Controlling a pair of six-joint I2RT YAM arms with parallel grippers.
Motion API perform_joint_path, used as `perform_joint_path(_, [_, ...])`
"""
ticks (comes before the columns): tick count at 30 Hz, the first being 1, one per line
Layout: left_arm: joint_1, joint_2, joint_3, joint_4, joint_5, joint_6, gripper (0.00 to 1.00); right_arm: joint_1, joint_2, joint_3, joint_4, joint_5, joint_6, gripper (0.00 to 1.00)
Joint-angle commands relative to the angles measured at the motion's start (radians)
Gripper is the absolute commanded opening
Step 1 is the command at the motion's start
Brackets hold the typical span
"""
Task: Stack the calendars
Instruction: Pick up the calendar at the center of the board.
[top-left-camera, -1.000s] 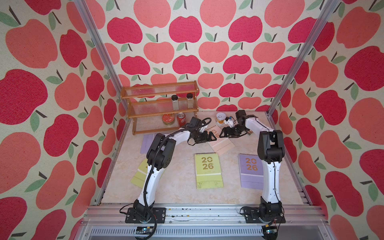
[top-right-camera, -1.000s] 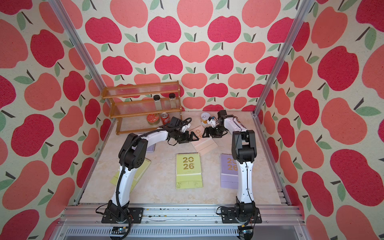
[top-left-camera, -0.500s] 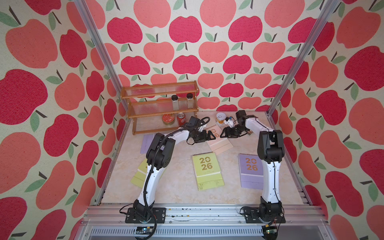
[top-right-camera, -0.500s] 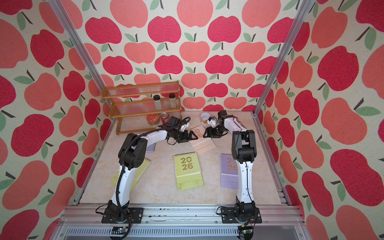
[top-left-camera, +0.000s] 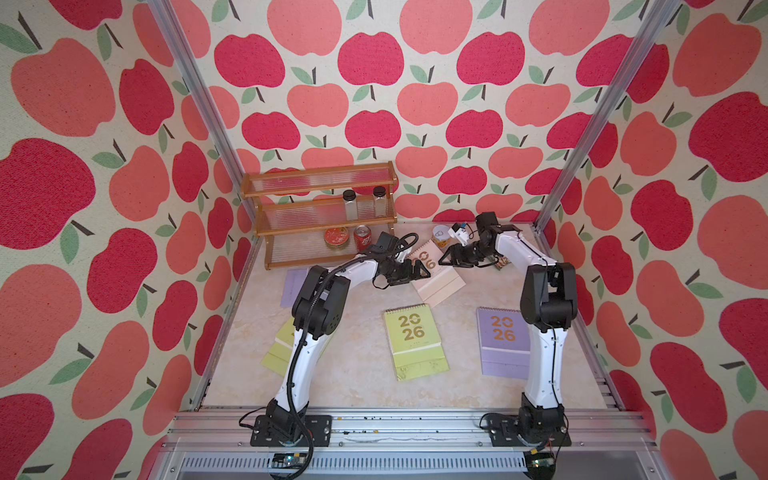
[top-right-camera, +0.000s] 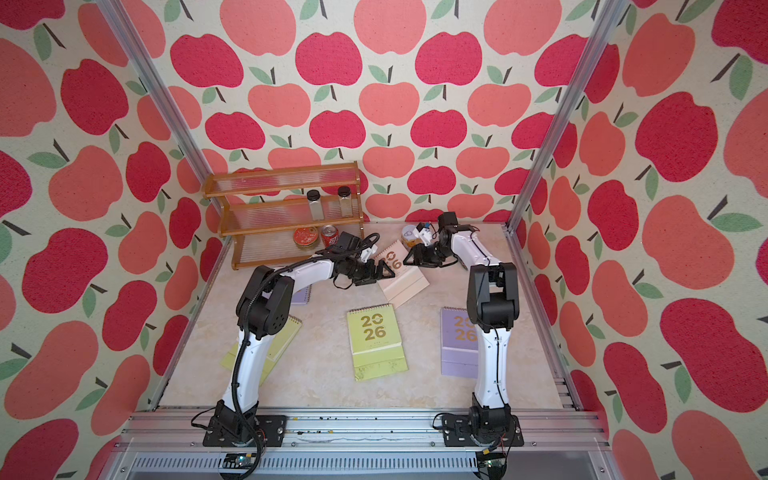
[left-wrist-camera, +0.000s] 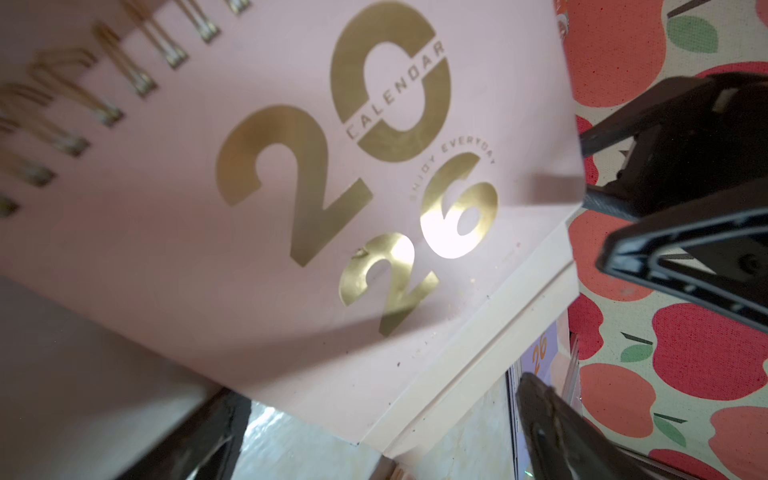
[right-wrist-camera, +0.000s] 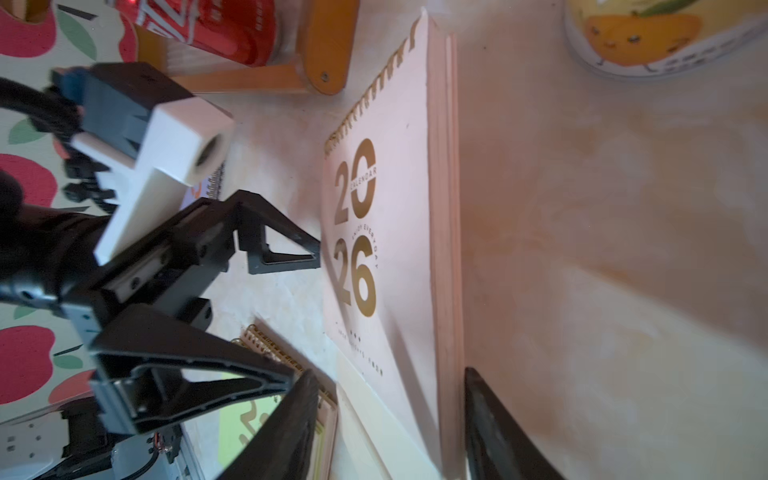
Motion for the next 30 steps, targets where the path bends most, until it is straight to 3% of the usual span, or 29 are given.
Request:
perform_joint_path(1, [-0.016, 0.054, -0.004, -0.008, 0.002, 0.0, 0.97, 0.033, -0.047, -0.04, 0.012, -0.121, 0.031, 0.55])
perform_joint_path(5, [-0.014, 0.049, -0.013, -0.001, 0.002, -0.002, 0.97, 0.043, -0.056, -0.081, 0.029, -0.118, 0.042, 0.5])
perform_joint_path(7, [-0.012, 0.047, -0.016, 0.002, 0.002, -0.001, 0.97, 0.045, -0.058, -0.101, 0.042, -0.11, 0.051, 0.43])
perform_joint_path(14, [-0.007, 0.018, -0.039, 0.016, -0.017, 0.01, 0.97, 0.046, -0.093, -0.128, 0.075, -0.027, 0.061, 0.0])
perform_joint_path(23, [0.009, -0.163, -0.146, 0.117, -0.109, 0.042, 0.98, 0.027, -0.272, -0.116, 0.082, 0.11, 0.056, 0.0])
perform_joint_path(30, [0.041, -0.385, -0.282, 0.187, -0.185, 0.058, 1.0, 0.041, -0.44, -0.235, 0.083, 0.001, 0.091, 0.0])
